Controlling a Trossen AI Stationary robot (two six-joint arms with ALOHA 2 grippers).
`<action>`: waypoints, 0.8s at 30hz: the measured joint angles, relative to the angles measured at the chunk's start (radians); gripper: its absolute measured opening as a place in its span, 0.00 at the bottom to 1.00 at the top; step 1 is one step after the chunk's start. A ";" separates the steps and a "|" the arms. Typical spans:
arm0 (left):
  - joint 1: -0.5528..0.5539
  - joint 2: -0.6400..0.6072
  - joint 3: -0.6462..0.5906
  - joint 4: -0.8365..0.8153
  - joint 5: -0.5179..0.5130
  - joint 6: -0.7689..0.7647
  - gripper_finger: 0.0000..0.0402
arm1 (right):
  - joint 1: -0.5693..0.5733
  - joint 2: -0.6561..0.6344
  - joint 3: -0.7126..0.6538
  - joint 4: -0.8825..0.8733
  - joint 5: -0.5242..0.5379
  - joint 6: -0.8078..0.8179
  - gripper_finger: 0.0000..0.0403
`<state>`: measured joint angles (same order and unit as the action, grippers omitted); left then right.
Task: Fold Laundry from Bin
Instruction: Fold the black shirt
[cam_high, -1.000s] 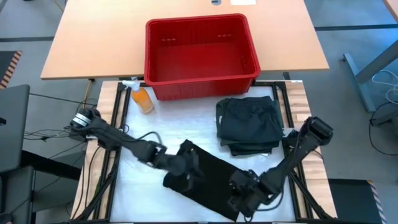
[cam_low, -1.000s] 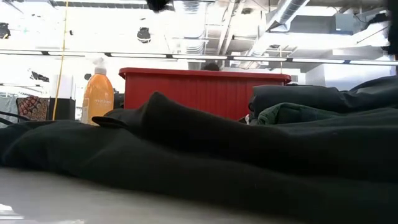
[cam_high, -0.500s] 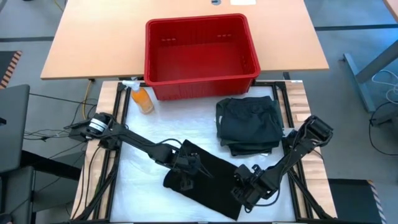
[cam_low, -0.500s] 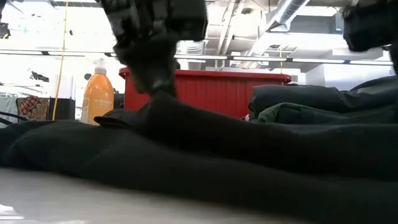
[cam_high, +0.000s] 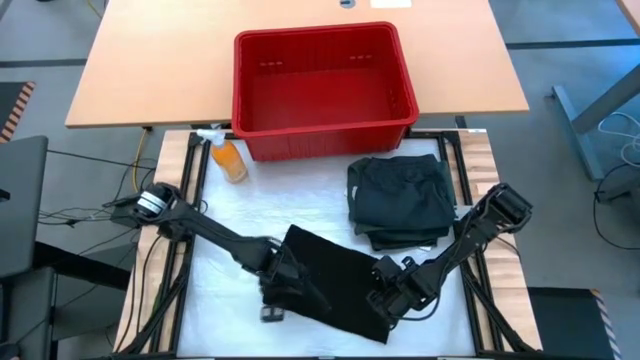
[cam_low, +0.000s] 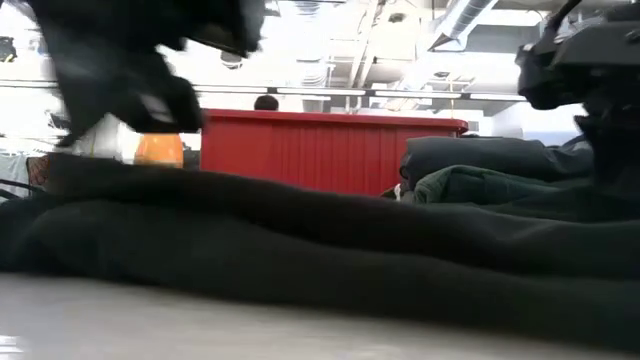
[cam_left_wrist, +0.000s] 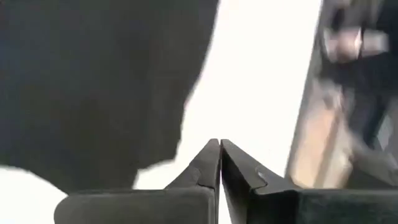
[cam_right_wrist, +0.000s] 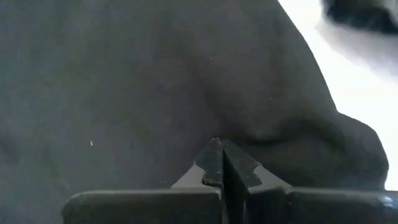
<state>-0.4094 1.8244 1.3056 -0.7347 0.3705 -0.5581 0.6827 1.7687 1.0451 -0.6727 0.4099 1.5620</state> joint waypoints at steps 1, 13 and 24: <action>-0.012 0.000 0.005 -0.045 0.044 0.000 0.00 | -0.005 0.000 0.000 -0.001 0.000 0.000 0.04; -0.069 -0.111 0.006 -0.041 -0.189 -0.013 0.00 | -0.027 -0.059 0.000 -0.001 -0.061 -0.050 0.05; -0.079 -0.156 -0.093 0.210 -0.413 -0.030 0.00 | 0.086 -0.193 0.000 0.200 0.118 -0.036 0.05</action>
<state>-0.4881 1.6684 1.2130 -0.5243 -0.0427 -0.5882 0.7686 1.5752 1.0453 -0.4731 0.5279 1.5257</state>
